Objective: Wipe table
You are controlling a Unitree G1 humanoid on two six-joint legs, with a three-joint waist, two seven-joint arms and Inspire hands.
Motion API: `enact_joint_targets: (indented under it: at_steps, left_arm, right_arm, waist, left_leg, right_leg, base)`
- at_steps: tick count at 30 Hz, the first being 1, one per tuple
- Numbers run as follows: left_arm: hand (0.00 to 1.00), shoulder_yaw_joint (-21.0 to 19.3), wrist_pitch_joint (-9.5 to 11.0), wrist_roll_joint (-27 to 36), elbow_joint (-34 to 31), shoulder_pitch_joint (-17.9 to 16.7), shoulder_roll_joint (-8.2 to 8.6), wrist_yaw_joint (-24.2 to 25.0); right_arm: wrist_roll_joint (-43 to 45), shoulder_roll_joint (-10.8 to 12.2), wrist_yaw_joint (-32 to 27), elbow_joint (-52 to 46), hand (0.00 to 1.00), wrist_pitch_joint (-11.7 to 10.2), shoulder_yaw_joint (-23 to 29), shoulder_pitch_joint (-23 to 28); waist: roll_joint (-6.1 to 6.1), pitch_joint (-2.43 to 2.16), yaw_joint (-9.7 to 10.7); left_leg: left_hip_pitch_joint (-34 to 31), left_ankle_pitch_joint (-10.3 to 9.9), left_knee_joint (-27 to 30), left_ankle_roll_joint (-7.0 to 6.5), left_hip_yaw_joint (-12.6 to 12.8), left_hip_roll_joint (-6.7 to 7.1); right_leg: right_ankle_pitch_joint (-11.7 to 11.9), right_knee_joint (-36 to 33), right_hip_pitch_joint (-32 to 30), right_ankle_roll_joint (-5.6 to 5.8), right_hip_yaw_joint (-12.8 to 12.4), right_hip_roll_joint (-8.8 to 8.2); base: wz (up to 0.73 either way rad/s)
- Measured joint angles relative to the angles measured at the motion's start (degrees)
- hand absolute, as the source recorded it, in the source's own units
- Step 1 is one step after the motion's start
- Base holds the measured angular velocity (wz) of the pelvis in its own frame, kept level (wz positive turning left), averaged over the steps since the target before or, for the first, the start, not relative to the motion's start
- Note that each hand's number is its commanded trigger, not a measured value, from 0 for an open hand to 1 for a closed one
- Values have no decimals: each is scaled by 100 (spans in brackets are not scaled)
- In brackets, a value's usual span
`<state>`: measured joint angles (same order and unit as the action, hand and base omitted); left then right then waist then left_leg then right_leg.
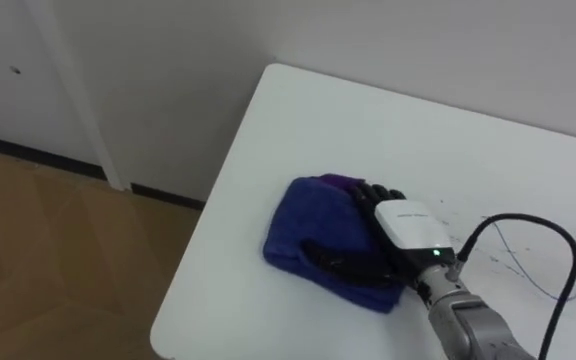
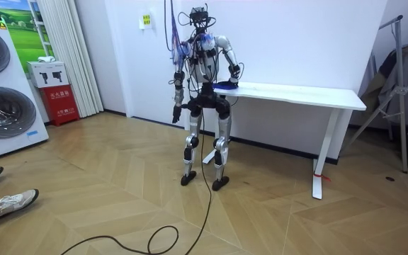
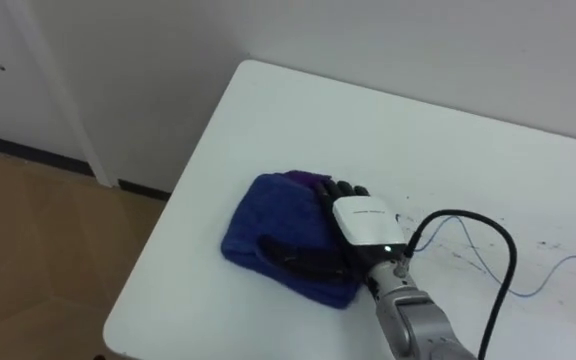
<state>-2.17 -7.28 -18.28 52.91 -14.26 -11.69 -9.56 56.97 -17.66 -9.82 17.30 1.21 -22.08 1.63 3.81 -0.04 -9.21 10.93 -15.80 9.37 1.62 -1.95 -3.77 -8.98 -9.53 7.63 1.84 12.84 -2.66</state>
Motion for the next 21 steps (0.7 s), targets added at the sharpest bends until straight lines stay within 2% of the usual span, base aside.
enact_joint_targets:
  at_steps: [4, 8, 10, 15, 21]
  left_arm:
    - [0, 2, -47, -235, 0, 22, -3, -7]
    - [0, -13, -111, -280, 0, 17, -4, -7]
    - [0, -32, -115, -522, -4, 13, -5, 1]
    - [0, -142, -114, -888, -10, 25, 4, 20]
    - [0, -257, -115, -883, -14, 27, 5, 15]
  right_arm:
    - [-26, 6, -308, 35, 100, -51, 258, -36]
    - [-60, 6, -699, 252, 100, -51, 353, -22]
    - [-46, 5, -857, 364, 100, -51, 360, -18]
    - [-37, 2, -1126, 703, 100, -45, 589, -18]
    - [-66, 4, -1273, 1062, 100, -26, 759, -47]
  waist:
    - [61, -4, 1]
    - [114, 3, 11]
    - [145, -1, -6]
    - [157, 1, -36]
    - [138, -8, -66]
  left_leg:
    - [69, 13, -4, -23, 10, 55]
    - [106, 13, -4, -23, -14, 58]
    - [101, 13, -3, -23, -15, 58]
    - [80, 13, 2, -23, 20, 58]
    - [72, 28, 24, -49, 29, 57]
  right_leg:
    - [-10, 96, 104, 17, -4, -45]
    - [-9, 96, 184, 18, 5, -45]
    - [-10, 97, 187, 19, 26, -45]
    - [-6, 99, 201, 30, 21, -49]
    - [-8, 100, 234, 41, 38, -52]
  base:
    - [9]
    - [6]
    - [0]
    - [5]
    - [4]
